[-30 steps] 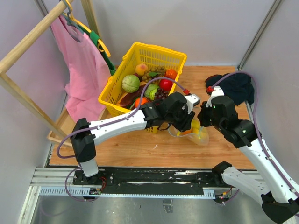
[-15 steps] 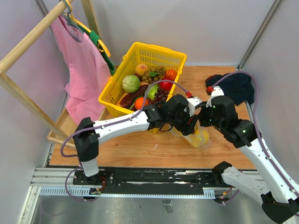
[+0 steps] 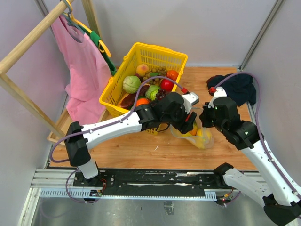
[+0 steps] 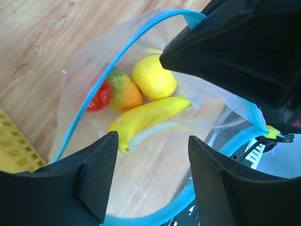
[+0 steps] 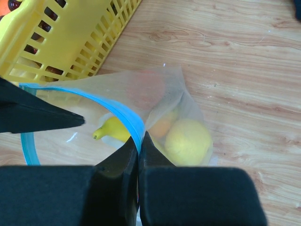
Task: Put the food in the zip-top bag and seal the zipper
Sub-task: Place the fake fruit in the zipper food storage bag, then pick up the fake fruit from the bin.
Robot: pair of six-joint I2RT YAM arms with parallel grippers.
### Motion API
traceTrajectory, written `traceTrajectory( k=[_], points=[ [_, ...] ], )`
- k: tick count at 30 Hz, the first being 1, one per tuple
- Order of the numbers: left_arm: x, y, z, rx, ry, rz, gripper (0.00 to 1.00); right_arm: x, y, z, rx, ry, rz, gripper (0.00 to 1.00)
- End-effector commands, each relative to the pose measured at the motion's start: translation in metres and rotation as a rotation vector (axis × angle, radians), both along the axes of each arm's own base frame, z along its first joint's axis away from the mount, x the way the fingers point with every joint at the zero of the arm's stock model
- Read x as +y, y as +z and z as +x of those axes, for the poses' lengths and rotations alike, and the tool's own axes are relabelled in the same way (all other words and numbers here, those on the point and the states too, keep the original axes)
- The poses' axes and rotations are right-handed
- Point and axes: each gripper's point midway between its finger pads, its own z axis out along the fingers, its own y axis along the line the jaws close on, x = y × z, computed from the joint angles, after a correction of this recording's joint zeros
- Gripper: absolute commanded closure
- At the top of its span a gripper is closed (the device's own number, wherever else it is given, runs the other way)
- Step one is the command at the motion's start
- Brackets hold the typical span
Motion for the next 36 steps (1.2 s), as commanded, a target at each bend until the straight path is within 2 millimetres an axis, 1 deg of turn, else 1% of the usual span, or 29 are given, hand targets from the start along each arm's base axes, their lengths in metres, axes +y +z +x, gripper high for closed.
traceTrajectory(
  k=[1, 5, 11, 16, 19, 23, 25, 30, 36],
  points=[
    [0.022, 0.03, 0.005, -0.081, 0.065, -0.008, 0.34, -0.012, 0.007, 0.002, -0.038, -0.045, -0.012, 1.0],
    [0.045, 0.042, 0.016, -0.12, 0.145, 0.012, 0.31, -0.016, 0.009, 0.001, -0.047, -0.058, -0.023, 0.99],
    [0.089, 0.058, 0.036, -0.147, 0.269, 0.04, 0.26, -0.019, 0.01, 0.0, -0.05, -0.065, -0.031, 1.0],
    [0.126, 0.06, 0.055, -0.119, 0.358, 0.066, 0.23, -0.019, 0.009, 0.0, -0.049, -0.067, -0.032, 0.99],
    [0.141, 0.054, 0.065, -0.087, 0.389, 0.088, 0.22, -0.019, 0.01, 0.0, -0.05, -0.066, -0.032, 0.99],
    [0.163, 0.039, 0.081, -0.013, 0.444, 0.107, 0.22, -0.02, 0.01, -0.001, -0.051, -0.067, -0.034, 0.99],
    [0.169, 0.032, 0.087, 0.025, 0.46, 0.105, 0.22, -0.02, 0.01, 0.0, -0.052, -0.067, -0.033, 0.99],
    [0.178, 0.004, 0.096, 0.111, 0.475, 0.142, 0.22, -0.019, 0.009, 0.0, -0.045, -0.064, -0.036, 0.99],
    [0.174, -0.025, 0.093, 0.184, 0.442, 0.188, 0.22, -0.019, 0.008, 0.001, -0.045, -0.064, -0.041, 0.99]
  ],
)
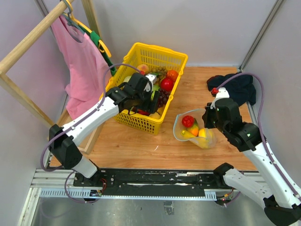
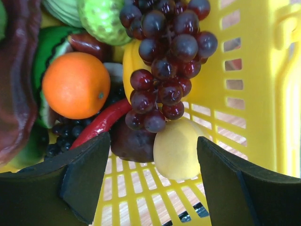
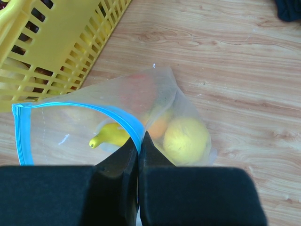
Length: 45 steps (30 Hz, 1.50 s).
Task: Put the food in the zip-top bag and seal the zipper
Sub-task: Pick up the fake fruit from the bin.
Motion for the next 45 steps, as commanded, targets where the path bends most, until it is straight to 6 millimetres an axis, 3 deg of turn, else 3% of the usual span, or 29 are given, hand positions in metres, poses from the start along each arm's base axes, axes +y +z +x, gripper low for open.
traceTrajectory(
  k=[1, 15, 20, 25, 29, 36, 41, 45],
  points=[
    [-0.006, -0.024, -0.009, 0.096, -0.042, 0.003, 0.22, -0.008, 0.006, 0.004, -0.027, -0.028, -0.015, 0.99],
    [-0.003, -0.076, -0.028, 0.248, -0.103, 0.085, 0.21, -0.007, 0.004, 0.005, -0.022, -0.026, -0.017, 0.99],
    [0.0, -0.072, -0.027, 0.231, -0.097, 0.098, 0.21, -0.008, 0.003, 0.004, -0.024, -0.03, -0.019, 0.99],
    [0.031, -0.07, -0.009, 0.164, 0.028, 0.226, 0.21, -0.008, 0.003, 0.004, -0.024, -0.031, -0.018, 0.99],
    [0.045, -0.053, 0.003, 0.096, 0.112, 0.232, 0.22, -0.008, 0.003, 0.004, -0.026, -0.033, -0.016, 0.99],
    [0.03, -0.015, 0.001, 0.039, 0.087, 0.091, 0.23, -0.008, 0.004, 0.003, -0.028, -0.032, -0.011, 0.99],
    [0.006, -0.015, -0.014, 0.102, -0.016, -0.014, 0.23, -0.008, 0.005, 0.003, -0.028, -0.031, -0.006, 0.99],
    [-0.008, -0.03, -0.028, 0.176, -0.093, -0.06, 0.23, -0.006, 0.004, 0.002, -0.025, -0.027, -0.002, 1.0]
  ],
)
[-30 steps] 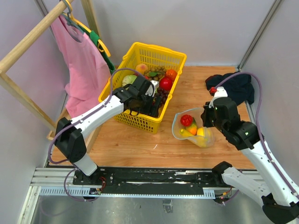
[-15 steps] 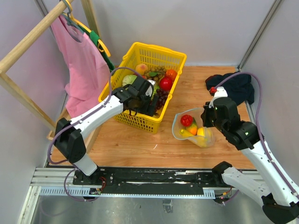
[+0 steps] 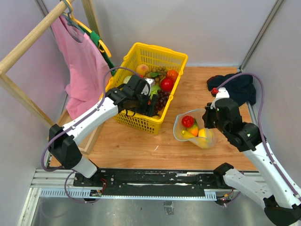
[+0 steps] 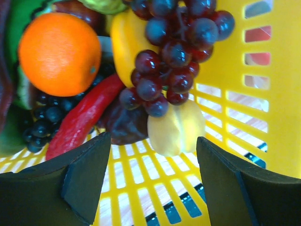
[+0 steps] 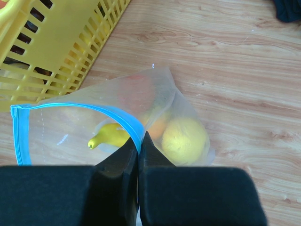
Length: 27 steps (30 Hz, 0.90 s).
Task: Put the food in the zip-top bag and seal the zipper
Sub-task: Pick up the fake fruit from the bin.
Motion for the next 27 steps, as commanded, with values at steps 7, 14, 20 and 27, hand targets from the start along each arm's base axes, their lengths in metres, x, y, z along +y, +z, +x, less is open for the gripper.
traceTrajectory(
  k=[7, 14, 20, 27],
  points=[
    [-0.024, -0.032, -0.025, 0.151, -0.128, -0.086, 0.25, -0.006, 0.004, 0.002, -0.024, -0.028, 0.005, 0.99],
    [-0.024, -0.067, -0.034, 0.237, -0.148, -0.056, 0.28, -0.005, 0.004, 0.002, -0.023, -0.028, 0.005, 0.99],
    [-0.022, -0.079, -0.034, 0.258, -0.143, -0.032, 0.36, -0.005, 0.003, 0.003, -0.021, -0.027, -0.001, 0.99],
    [-0.019, -0.055, -0.026, 0.193, -0.119, -0.031, 0.54, -0.005, 0.003, 0.004, -0.023, -0.028, 0.0, 0.99]
  ],
)
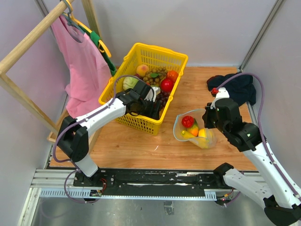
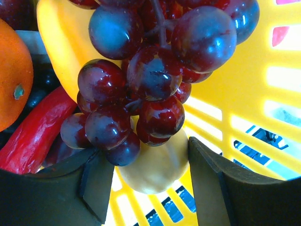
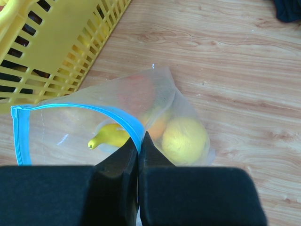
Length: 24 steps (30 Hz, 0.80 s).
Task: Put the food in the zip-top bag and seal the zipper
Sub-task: Pick up the fake fruit from the bin.
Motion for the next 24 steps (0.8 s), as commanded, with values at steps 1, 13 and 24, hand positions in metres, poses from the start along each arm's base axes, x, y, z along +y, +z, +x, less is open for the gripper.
traceTrajectory(
  k=[1, 13, 24],
  points=[
    [0.018, 0.006, -0.008, -0.004, 0.003, 0.079, 0.56, -0.006, 0.003, 0.003, -0.024, -0.029, -0.001, 1.0],
    [0.047, 0.075, 0.013, -0.213, 0.13, 0.122, 0.65, -0.005, 0.005, 0.004, -0.028, -0.031, 0.005, 0.99],
    [0.04, 0.16, 0.012, -0.435, 0.147, -0.109, 0.71, -0.005, 0.006, 0.004, -0.029, -0.036, 0.016, 0.99]
  ],
)
